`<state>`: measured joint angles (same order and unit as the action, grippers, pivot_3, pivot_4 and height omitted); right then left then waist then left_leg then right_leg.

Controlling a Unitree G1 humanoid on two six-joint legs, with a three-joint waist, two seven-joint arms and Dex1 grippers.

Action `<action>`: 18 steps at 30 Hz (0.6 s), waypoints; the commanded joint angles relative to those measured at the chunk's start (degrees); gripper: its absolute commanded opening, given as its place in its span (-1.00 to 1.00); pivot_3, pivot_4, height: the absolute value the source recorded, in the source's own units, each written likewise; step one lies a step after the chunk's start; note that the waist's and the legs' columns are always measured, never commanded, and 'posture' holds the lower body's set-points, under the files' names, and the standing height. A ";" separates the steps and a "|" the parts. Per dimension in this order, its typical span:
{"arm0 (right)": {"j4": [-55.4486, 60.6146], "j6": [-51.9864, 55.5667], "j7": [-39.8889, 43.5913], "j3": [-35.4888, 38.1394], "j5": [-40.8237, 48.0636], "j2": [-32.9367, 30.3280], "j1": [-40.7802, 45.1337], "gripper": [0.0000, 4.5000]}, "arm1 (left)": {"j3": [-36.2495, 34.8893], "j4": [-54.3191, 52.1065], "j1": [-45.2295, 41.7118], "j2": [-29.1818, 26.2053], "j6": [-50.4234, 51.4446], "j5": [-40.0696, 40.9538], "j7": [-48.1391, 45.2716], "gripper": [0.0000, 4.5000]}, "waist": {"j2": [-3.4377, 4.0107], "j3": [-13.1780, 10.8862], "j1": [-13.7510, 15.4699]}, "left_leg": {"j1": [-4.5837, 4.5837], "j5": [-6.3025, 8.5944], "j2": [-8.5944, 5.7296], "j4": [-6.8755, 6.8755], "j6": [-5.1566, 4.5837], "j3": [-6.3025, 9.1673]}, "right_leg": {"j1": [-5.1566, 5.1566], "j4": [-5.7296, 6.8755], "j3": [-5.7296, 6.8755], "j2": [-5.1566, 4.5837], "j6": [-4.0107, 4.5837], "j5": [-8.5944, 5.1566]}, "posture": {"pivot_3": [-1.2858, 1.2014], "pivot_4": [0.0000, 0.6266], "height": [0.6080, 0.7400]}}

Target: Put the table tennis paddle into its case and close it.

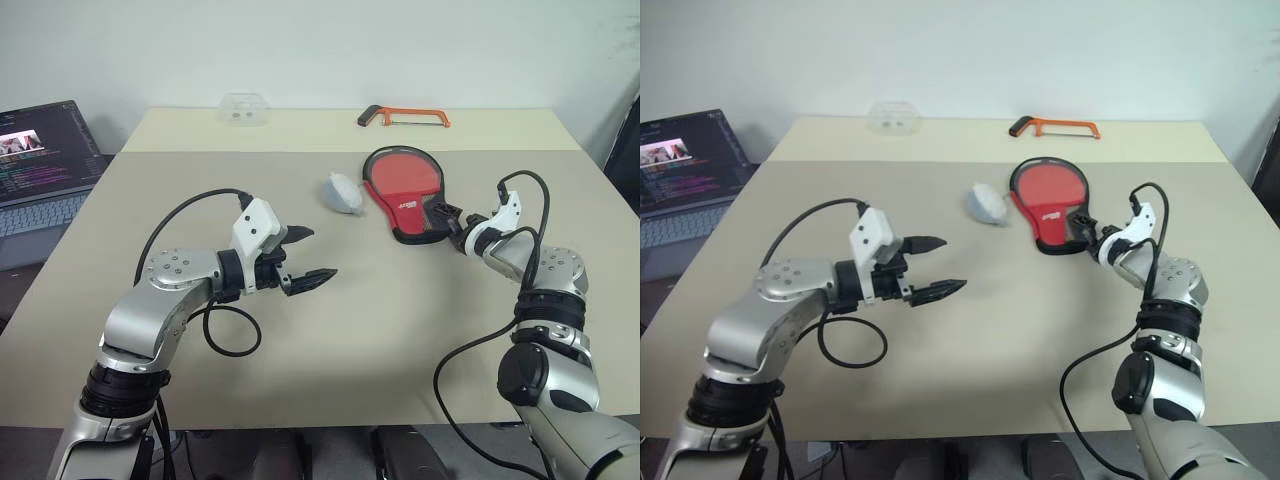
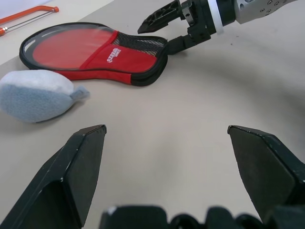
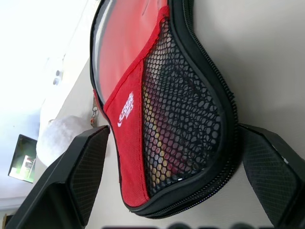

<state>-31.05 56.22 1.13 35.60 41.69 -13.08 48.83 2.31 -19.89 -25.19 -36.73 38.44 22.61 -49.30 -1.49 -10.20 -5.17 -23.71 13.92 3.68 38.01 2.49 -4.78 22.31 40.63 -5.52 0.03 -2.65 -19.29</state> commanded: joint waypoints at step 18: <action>-3.48 -1.27 0.45 -3.11 -0.74 1.92 1.26 -0.98 | 0.73 -1.32 -1.05 -0.38 -1.57 -0.52 0.85 1.00 | -0.05 0.02 -0.57 | 0.03 0.01 0.01 -0.05 0.01 -0.01 | -0.02 -0.05 -0.03 0.02 0.00 0.00 | 0.03 -0.52 1.00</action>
<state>-34.21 55.29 1.22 33.14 41.35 -11.19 49.83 3.17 -19.89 -25.34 -36.74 38.09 22.35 -48.83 -1.54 -10.18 -5.74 -23.67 13.93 3.70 37.96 2.50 -4.78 22.28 40.59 -5.56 0.04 -2.65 -19.29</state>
